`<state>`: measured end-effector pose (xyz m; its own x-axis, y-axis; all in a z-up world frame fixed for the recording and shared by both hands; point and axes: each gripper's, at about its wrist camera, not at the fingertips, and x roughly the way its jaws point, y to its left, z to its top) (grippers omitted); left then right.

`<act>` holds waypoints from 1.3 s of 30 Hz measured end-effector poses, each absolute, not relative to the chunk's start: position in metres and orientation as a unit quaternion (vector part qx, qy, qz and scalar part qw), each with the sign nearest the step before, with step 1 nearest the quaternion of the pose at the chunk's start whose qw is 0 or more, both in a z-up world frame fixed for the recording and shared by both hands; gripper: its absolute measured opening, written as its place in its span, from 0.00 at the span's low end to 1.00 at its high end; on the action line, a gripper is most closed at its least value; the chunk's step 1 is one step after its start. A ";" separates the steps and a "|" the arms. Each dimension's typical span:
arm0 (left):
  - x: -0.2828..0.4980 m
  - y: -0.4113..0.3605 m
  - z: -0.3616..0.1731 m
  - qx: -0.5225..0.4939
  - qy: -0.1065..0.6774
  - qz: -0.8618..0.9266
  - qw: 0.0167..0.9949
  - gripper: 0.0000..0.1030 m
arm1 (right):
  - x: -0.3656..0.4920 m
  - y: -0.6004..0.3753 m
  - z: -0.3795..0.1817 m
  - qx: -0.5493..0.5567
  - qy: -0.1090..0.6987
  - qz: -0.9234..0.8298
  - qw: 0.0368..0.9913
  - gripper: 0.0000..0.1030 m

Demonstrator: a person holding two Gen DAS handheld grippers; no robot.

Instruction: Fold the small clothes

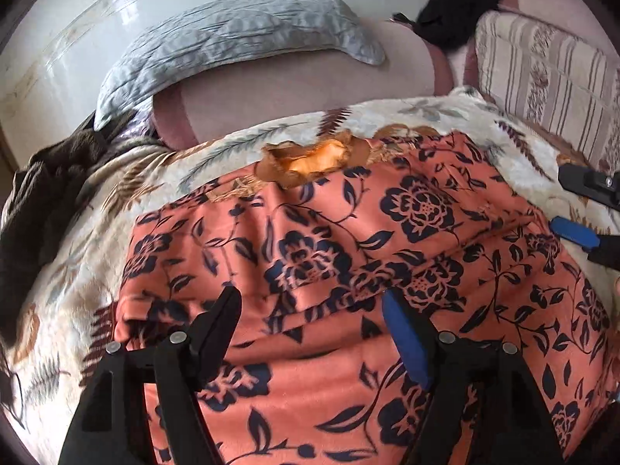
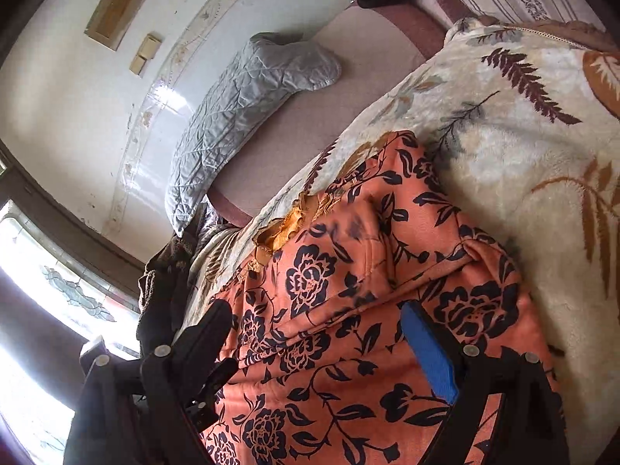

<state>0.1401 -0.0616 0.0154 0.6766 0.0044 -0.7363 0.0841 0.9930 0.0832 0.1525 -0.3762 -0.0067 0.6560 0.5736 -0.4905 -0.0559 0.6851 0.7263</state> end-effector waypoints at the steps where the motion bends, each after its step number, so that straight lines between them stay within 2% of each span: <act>1: 0.127 -0.048 0.022 0.033 0.389 -0.012 0.921 0.75 | 0.152 -0.375 -0.005 0.343 0.372 0.192 0.841 0.88; 5: 0.113 0.026 0.028 -0.047 0.334 0.088 0.937 0.82 | 0.156 -0.362 0.001 0.293 0.381 0.186 0.857 0.88; 9: 0.119 0.093 0.009 -0.133 0.354 0.134 0.916 0.82 | 0.187 -0.365 -0.006 0.337 0.407 0.178 0.830 0.88; 13: 0.117 0.114 -0.008 -0.172 0.368 0.142 0.903 0.82 | 0.240 -0.349 -0.032 0.300 0.490 0.132 0.808 0.87; 14: 0.118 0.116 -0.009 -0.176 0.366 0.130 0.904 0.82 | 0.250 -0.343 -0.042 0.285 0.518 0.122 0.797 0.80; 16: 0.118 0.122 -0.008 -0.175 0.363 0.148 0.903 0.82 | 0.260 -0.329 -0.043 0.233 0.538 0.101 0.803 0.58; 17: 0.117 0.127 -0.007 -0.185 0.359 0.154 0.902 0.82 | 0.262 -0.318 -0.037 0.200 0.547 0.111 0.806 0.08; 20: 0.112 0.145 -0.001 -0.221 0.343 0.160 0.899 0.82 | 0.250 -0.292 0.010 0.079 0.496 0.107 0.858 0.09; 23: 0.110 0.150 0.005 -0.225 0.328 0.162 0.903 0.82 | 0.234 -0.292 0.044 0.047 0.441 0.101 0.891 0.10; 25: 0.118 0.144 0.004 -0.213 0.333 0.150 0.906 0.82 | 0.234 -0.296 0.023 0.031 0.444 0.075 0.892 0.14; 28: 0.137 0.125 -0.016 -0.161 0.394 0.144 0.893 0.82 | 0.246 -0.319 -0.045 0.113 0.525 0.090 0.839 0.20; 30: 0.151 0.112 -0.040 -0.115 0.465 0.134 0.868 0.82 | 0.235 -0.340 -0.051 0.175 0.494 0.100 0.846 0.23; 31: 0.152 0.109 -0.045 -0.097 0.475 0.146 0.863 0.81 | 0.233 -0.346 -0.049 0.195 0.490 0.098 0.844 0.30; 32: 0.148 0.107 -0.040 -0.091 0.463 0.157 0.868 0.81 | 0.232 -0.352 -0.046 0.209 0.486 0.099 0.843 0.44; 33: 0.144 0.106 -0.030 -0.092 0.445 0.163 0.876 0.81 | 0.230 -0.357 -0.039 0.214 0.476 0.094 0.848 0.63; 34: 0.141 0.104 -0.018 -0.096 0.423 0.158 0.887 0.81 | 0.227 -0.362 -0.030 0.218 0.459 0.090 0.857 0.66; 37: 0.138 0.095 0.011 -0.085 0.377 0.150 0.910 0.81 | 0.226 -0.370 -0.008 0.238 0.424 0.106 0.868 0.67; 39: 0.145 0.090 0.013 -0.073 0.376 0.133 0.914 0.81 | 0.230 -0.364 -0.001 0.263 0.418 0.139 0.858 0.67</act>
<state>0.1452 0.0901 0.0127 0.6817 0.1882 -0.7070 -0.2975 0.9542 -0.0327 0.2299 -0.3645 -0.0007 0.6117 0.4587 -0.6446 -0.0194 0.8232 0.5674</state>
